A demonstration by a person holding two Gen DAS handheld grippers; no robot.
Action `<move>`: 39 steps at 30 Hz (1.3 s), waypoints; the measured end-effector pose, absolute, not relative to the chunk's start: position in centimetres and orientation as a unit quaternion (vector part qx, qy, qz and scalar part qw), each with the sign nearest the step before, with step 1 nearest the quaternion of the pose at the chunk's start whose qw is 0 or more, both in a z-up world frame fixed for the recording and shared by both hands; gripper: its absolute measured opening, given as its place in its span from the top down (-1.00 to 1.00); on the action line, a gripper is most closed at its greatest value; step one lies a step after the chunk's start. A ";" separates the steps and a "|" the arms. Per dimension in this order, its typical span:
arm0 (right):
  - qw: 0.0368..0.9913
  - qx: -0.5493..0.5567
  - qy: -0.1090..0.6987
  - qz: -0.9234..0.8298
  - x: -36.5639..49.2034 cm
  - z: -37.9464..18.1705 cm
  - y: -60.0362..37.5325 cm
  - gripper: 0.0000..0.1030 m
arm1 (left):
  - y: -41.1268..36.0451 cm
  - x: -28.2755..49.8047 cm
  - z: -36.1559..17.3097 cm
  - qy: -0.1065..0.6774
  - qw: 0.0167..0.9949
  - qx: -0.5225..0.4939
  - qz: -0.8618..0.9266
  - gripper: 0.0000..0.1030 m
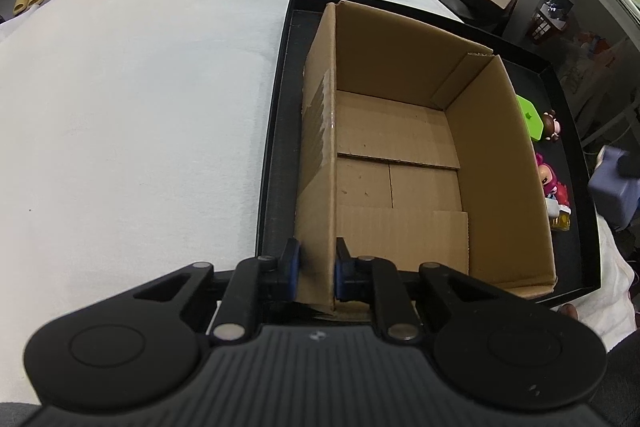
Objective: Organize rigid objects
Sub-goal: 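Close the right gripper on the lavender cube figure and lift it, then carry the lavender cube over the cardboard box and open the right gripper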
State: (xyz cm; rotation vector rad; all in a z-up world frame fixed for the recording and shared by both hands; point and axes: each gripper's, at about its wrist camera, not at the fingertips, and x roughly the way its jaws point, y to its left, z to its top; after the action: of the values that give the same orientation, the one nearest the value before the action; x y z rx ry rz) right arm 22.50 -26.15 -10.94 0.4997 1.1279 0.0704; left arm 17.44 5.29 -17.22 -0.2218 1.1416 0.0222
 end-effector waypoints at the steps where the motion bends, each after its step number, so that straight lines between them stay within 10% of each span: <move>1: 0.818 0.232 0.525 0.037 22.5 -10.4 -26.0 0.09 | 5.3 17.5 -17.2 0.539 0.836 -0.105 0.010 0.70; 39: 0.819 0.141 0.543 0.118 27.7 -10.5 -13.0 0.09 | 6.3 17.5 -17.7 0.550 0.818 -0.166 -0.022 0.65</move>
State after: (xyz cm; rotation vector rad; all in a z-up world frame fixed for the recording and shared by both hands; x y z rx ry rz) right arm 27.74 -13.00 -10.45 0.2998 1.1574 0.2518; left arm 17.55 6.26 -17.73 -0.3536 1.1714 -0.0465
